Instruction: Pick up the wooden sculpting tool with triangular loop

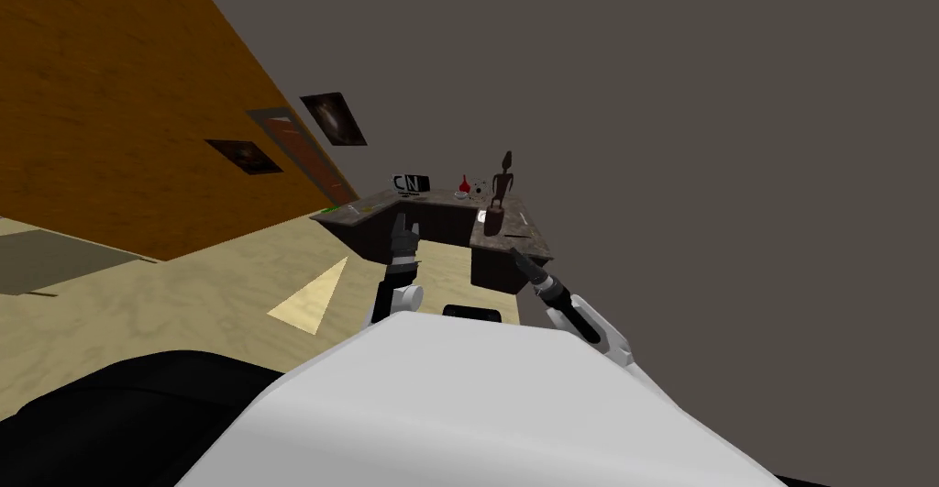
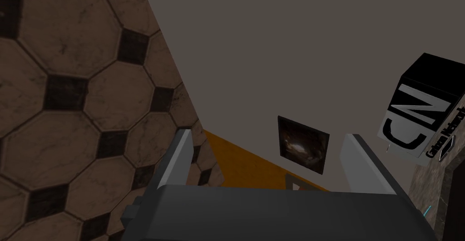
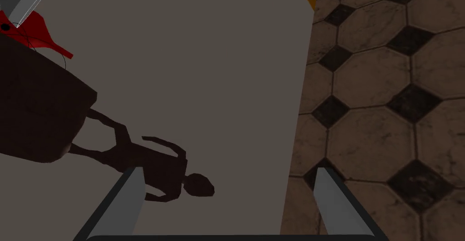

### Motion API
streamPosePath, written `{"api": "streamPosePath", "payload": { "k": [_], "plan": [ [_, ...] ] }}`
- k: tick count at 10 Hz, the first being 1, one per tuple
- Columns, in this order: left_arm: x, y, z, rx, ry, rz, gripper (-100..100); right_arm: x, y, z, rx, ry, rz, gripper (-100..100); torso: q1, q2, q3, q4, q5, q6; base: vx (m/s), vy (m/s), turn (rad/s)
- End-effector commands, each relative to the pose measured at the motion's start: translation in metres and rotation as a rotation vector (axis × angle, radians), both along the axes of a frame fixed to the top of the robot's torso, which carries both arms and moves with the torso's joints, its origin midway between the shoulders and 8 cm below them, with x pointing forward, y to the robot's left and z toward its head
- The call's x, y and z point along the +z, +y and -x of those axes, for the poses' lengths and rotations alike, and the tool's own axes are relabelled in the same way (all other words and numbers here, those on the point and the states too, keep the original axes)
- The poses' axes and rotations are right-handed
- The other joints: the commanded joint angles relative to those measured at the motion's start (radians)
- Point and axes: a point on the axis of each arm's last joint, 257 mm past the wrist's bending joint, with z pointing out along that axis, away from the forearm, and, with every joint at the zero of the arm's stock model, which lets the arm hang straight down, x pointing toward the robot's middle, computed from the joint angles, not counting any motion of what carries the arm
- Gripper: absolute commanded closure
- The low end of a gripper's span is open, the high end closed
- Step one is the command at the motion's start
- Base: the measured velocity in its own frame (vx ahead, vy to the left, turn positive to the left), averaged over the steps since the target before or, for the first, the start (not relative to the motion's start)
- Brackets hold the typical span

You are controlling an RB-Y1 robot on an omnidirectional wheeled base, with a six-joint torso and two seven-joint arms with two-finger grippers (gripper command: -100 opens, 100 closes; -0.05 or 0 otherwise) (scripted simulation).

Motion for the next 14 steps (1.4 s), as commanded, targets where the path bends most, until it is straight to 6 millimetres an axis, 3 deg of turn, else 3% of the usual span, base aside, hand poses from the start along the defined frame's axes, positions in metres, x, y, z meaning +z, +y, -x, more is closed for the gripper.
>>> {"api": "streamPosePath", "payload": {
  "k": [1,7,14],
  "plan": [
    [0.0,0.0,0.0,0.0,0.0,0.0,0,-0.021,0.003,0.003,0.038,-0.01,0.103,-100,0.0,0.0,0.0,0.0,0.0,0.0,-0.016,0.046,0.143],
    [0.0,0.0,0.0,0.0,0.0,0.0,0,-0.093,-0.011,0.011,0.136,-0.018,0.429,-100,0.0,-0.001,0.0,0.0,0.0,0.0,-0.013,0.044,0.118],
    [0.0,0.0,0.0,0.0,0.0,0.0,0,-0.169,-0.069,0.021,0.245,-0.015,0.813,-100,0.001,-0.002,-0.001,0.0,0.0,0.0,0.0,0.047,0.116]
  ]
}}
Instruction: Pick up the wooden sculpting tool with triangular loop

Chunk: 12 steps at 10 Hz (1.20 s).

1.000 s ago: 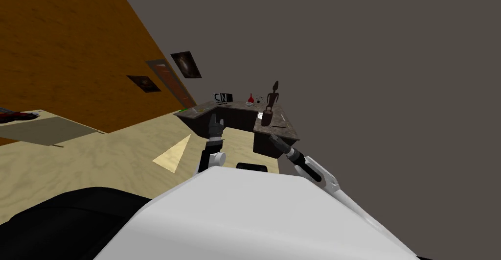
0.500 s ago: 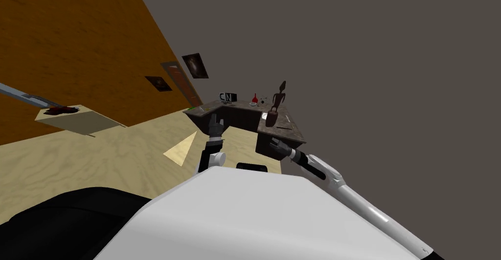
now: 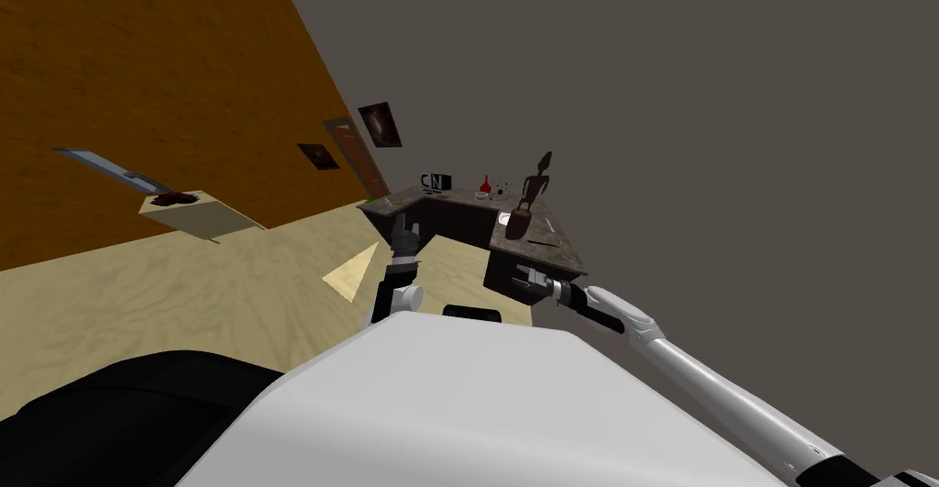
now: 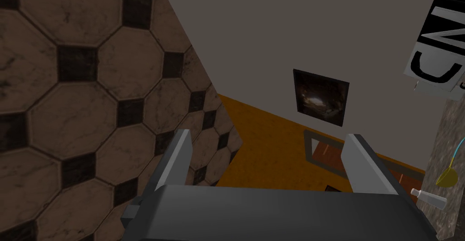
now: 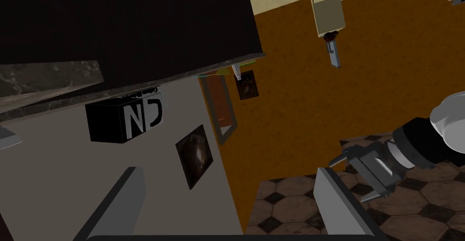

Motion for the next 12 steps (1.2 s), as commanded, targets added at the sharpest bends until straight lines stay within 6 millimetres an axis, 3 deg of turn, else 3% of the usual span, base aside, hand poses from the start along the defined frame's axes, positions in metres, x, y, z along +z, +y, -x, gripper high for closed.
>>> {"api": "streamPosePath", "payload": {
  "k": [1,2,3,4,5,6,7,8,9,10,11,12],
  "plan": [
    [0.0,0.0,0.0,0.0,0.0,0.0,0,-0.015,-0.025,-0.001,0.026,0.001,0.11,-100,0.0,0.0,0.0,0.0,0.0,0.0,0.014,0.053,0.156],
    [0.0,0.0,0.0,0.0,0.0,0.0,0,-0.02,-0.029,0.002,0.039,-0.002,0.144,-100,0.0,0.0,0.0,0.0,0.0,0.0,0.01,0.039,0.087],
    [0.0,0.0,0.0,0.0,0.0,0.0,0,-0.027,-0.053,-0.001,0.055,-0.003,0.224,-100,0.0,0.0,0.0,0.0,0.0,0.0,0.013,0.044,0.157],
    [0.0,0.0,0.0,0.0,0.0,0.0,0,-0.032,-0.057,0.002,0.071,-0.005,0.257,-100,0.0,-0.001,0.0,0.0,0.0,-0.001,0.014,0.032,0.09],
    [0.0,0.0,0.0,0.0,0.0,0.0,0,-0.038,-0.081,-0.002,0.085,-0.005,0.336,-100,-0.001,0.0,0.0,0.0,0.0,0.0,0.025,0.039,0.167],
    [0.0,0.0,0.0,0.0,0.0,0.0,0,-0.041,-0.086,0.0,0.097,-0.006,0.366,-100,0.0,-0.001,-0.001,0.0,0.0,0.0,0.025,0.028,0.07],
    [0.0,0.0,0.0,0.0,0.0,0.0,0,-0.041,-0.113,-0.004,0.111,-0.008,0.446,-100,-0.001,-0.001,0.0,0.0,0.0,0.0,0.03,0.031,0.138],
    [0.0,0.0,0.0,0.0,0.0,0.0,0,-0.047,-0.117,-0.002,0.119,-0.005,0.472,-100,-0.001,-0.001,-0.001,0.0,0.0,0.0,0.031,0.018,0.074],
    [0.0,0.0,0.0,0.0,0.0,0.0,0,-0.047,-0.147,-0.005,0.124,0.001,0.552,-100,-0.002,-0.001,-0.001,0.0,-0.001,0.0,0.04,0.026,0.135],
    [0.0,0.0,0.0,0.0,0.0,0.0,0,-0.05,-0.149,-0.003,0.136,0.001,0.573,-100,-0.001,-0.002,-0.001,0.0,0.0,0.0,0.037,0.012,0.078],
    [0.0,0.0,0.0,0.0,0.0,0.0,0,-0.049,-0.179,-0.005,0.139,0.011,0.65,-100,-0.002,-0.002,-0.001,0.0,-0.001,0.0,0.048,0.015,0.148],
    [0.0,0.0,0.0,0.0,0.0,0.0,0,-0.051,-0.181,-0.004,0.149,0.012,0.667,-100,-0.002,-0.002,-0.001,0.0,0.0,0.0,0.047,0.002,0.072]
  ]
}}
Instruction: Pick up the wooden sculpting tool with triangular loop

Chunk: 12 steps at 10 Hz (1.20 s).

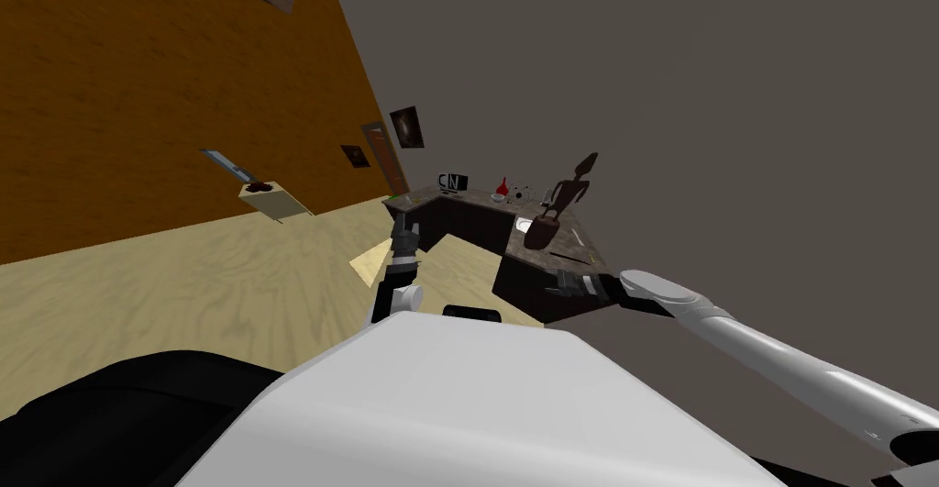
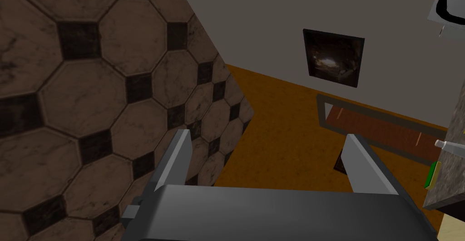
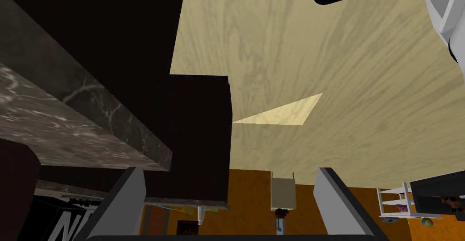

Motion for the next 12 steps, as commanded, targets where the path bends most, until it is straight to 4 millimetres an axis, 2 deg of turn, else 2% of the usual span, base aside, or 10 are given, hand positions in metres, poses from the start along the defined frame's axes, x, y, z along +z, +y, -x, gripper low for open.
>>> {"api": "streamPosePath", "payload": {
  "k": [1,2,3,4,5,6,8,9,12],
  "plan": [
    [0.0,0.0,0.0,0.0,0.0,0.0,0,0.0,-0.032,-0.001,-0.001,0.01,0.09,-100,0.0,0.0,0.0,0.0,0.0,0.0,0.062,-0.003,0.128],
    [0.0,0.0,0.0,0.0,0.0,0.0,0,-0.003,-0.035,0.001,0.008,0.014,0.109,-100,0.0,-0.001,0.0,0.0,0.0,0.0,0.051,-0.007,0.068],
    [0.0,0.0,0.0,0.0,0.0,0.0,0,0.0,-0.061,0.002,0.003,0.026,0.173,-100,-0.001,0.0,0.0,0.0,0.0,0.0,0.057,-0.009,0.117],
    [0.0,0.0,0.0,0.0,0.0,0.0,0,-0.002,-0.064,0.004,0.011,0.03,0.19,-100,-0.001,-0.001,0.0,0.0,0.0,0.0,0.05,-0.01,0.069],
    [0.0,0.0,0.0,0.0,0.0,0.0,0,0.001,-0.086,0.006,0.012,0.043,0.248,-100,-0.001,0.0,0.0,0.0,0.0,0.0,0.057,-0.016,0.116],
    [0.0,0.0,0.0,0.0,0.0,0.0,0,-0.001,-0.091,0.008,0.011,0.049,0.263,-100,-0.001,-0.001,0.0,0.0,0.0,0.0,0.051,-0.01,0.057],
    [0.0,0.0,0.0,0.0,0.0,0.0,0,0.002,-0.136,0.017,0.001,0.089,0.377,-100,-0.001,-0.001,-0.001,0.0,0.0,0.0,0.079,-0.023,0.148],
    [0.0,0.0,0.0,0.0,0.0,0.0,0,0.002,-0.138,0.018,0.005,0.091,0.384,-100,-0.002,-0.003,-0.001,-0.001,0.0,0.0,0.077,-0.041,0.048],
    [0.0,0.0,0.0,0.0,0.0,0.0,0,0.002,-0.184,0.036,-0.01,0.153,0.502,-100,-0.003,-0.003,-0.002,-0.001,-0.001,0.0,0.096,-0.05,0.119]
  ]
}}
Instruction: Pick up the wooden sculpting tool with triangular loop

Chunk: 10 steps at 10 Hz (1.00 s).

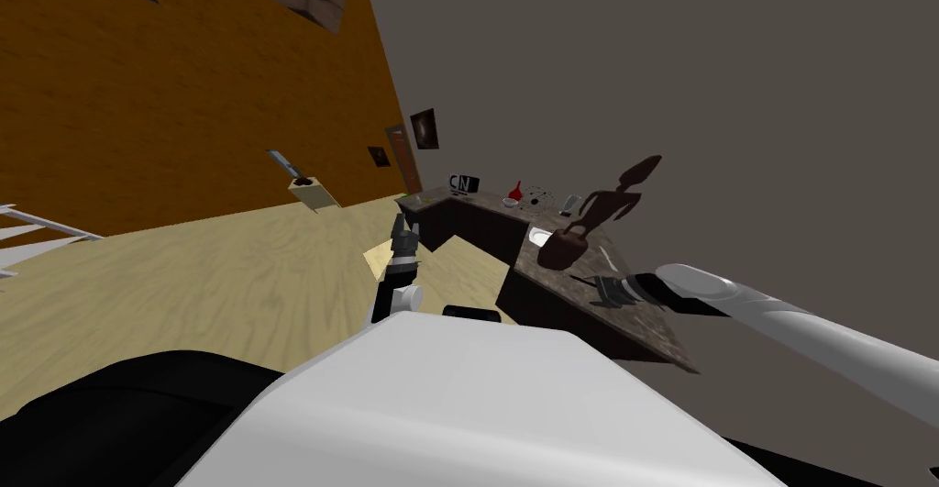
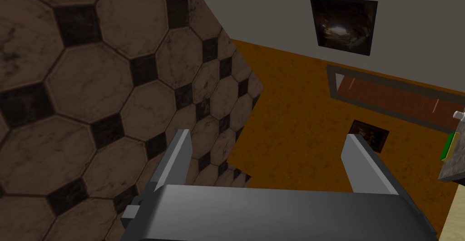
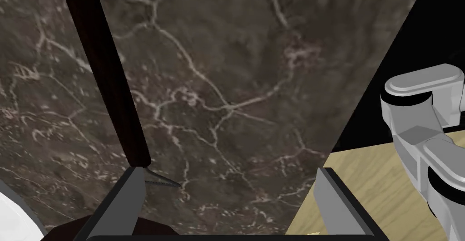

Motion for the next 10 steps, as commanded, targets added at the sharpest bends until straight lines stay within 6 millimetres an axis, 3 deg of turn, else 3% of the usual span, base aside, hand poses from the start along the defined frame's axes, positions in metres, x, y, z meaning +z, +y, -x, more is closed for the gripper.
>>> {"api": "streamPosePath", "payload": {
  "k": [1,3,4,5,6,10],
  "plan": [
    [0.0,0.0,0.0,0.0,0.0,0.0,0,0.0,-0.018,0.01,-0.009,0.03,0.054,-100,0.0,0.0,0.0,0.0,0.0,0.0,0.116,-0.084,0.097],
    [0.0,0.0,0.0,0.0,0.0,0.0,0,-0.003,-0.036,0.021,-0.023,0.062,0.101,-100,-0.001,0.0,0.0,0.0,0.0,0.0,0.12,-0.077,0.084],
    [0.0,0.0,0.0,0.0,0.0,0.0,0,-0.001,-0.029,0.016,-0.017,0.052,0.085,-100,0.0,-0.001,0.0,0.0,0.0,0.0,0.057,-0.038,0.025],
    [0.0,0.0,0.0,0.0,0.0,0.0,0,-0.001,-0.03,0.017,-0.019,0.053,0.088,0,0.002,0.002,0.001,0.0,0.0,0.001,0.01,-0.007,-0.001],
    [0.0,0.0,0.0,0.0,0.0,0.0,0,-0.006,-0.026,0.015,-0.046,0.055,0.088,-100,0.004,0.006,0.003,0.001,0.001,0.001,-0.055,-0.047,0.201],
    [0.0,0.0,0.0,0.0,0.0,0.0,0,-0.015,-0.02,0.012,-0.1,0.057,0.089,-100,0.001,0.014,0.008,0.003,0.0,0.001,-0.1,-0.065,0.155]
  ]
}}
